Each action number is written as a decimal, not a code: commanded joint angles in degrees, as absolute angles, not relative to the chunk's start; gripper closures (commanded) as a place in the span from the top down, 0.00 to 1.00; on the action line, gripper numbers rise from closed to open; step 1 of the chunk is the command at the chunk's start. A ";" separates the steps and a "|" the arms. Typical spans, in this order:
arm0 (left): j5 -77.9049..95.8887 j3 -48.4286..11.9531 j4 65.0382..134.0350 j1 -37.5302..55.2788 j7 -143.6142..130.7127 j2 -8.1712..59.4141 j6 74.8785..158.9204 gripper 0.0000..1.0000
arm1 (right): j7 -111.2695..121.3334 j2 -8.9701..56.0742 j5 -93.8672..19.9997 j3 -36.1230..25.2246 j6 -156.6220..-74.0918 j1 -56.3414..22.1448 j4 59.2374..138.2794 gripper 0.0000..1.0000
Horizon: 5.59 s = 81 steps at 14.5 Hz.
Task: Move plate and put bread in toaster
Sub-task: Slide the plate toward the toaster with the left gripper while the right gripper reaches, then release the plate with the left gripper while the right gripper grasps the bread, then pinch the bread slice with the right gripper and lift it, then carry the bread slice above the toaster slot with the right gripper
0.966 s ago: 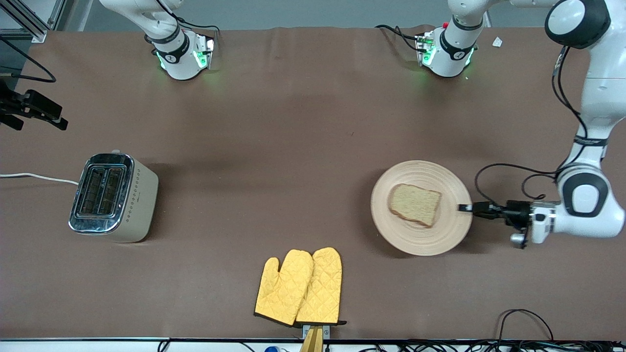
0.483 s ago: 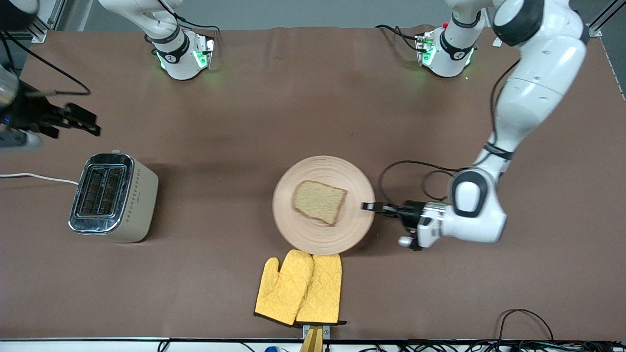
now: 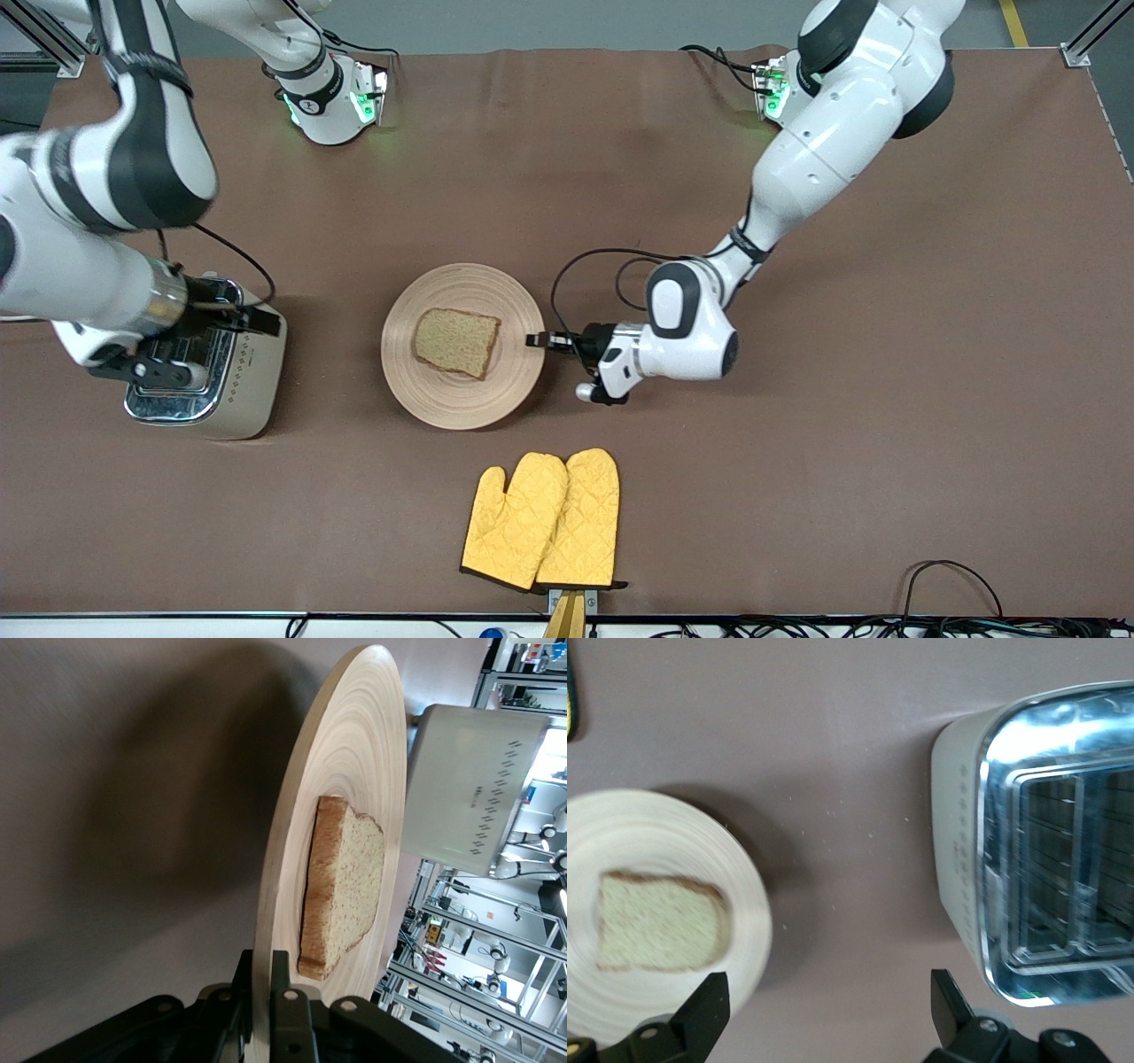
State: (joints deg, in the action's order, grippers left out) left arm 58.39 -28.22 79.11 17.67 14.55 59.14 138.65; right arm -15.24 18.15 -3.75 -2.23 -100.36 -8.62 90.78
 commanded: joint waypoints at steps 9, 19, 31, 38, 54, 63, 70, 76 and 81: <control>57.93 -28.21 77.69 13.03 14.77 58.28 137.68 1.00 | -34.54 25.13 -4.48 -2.29 -114.17 -19.07 101.86 1.00; 20.35 -28.21 77.61 -9.30 12.23 49.76 115.34 1.00 | -34.63 26.19 -14.50 -2.29 -122.95 -20.56 111.35 1.00; -11.95 -28.21 77.34 -16.08 1.42 23.31 99.78 1.00 | -35.95 25.84 -14.15 -2.64 -126.19 -24.61 113.72 0.61; -9.32 -28.48 77.26 -20.12 -0.27 11.87 91.95 1.00 | -35.33 24.79 -14.15 -2.55 -129.90 -24.52 116.98 0.60; -0.80 1.93 84.11 3.87 -0.09 0.70 88.94 1.00 | -32.34 24.43 -14.15 -2.55 -134.91 -24.52 120.50 0.29; 2.29 1.85 84.02 3.16 -0.53 1.67 89.47 1.00 | -32.17 24.61 -14.06 -2.55 -135.97 -25.22 120.85 0.02; 2.20 1.85 83.85 2.99 -0.35 2.46 90.44 1.00 | -31.99 24.26 -12.32 -3.16 -120.90 -24.00 110.51 0.00; 2.20 1.93 83.85 2.99 -0.18 2.46 90.44 1.00 | -31.99 22.76 5.94 -3.87 -95.40 -24.26 92.23 0.00; 2.11 2.02 83.93 2.03 0.35 2.46 90.44 1.00 | -18.85 22.76 24.73 -3.87 -78.96 -24.43 81.76 0.00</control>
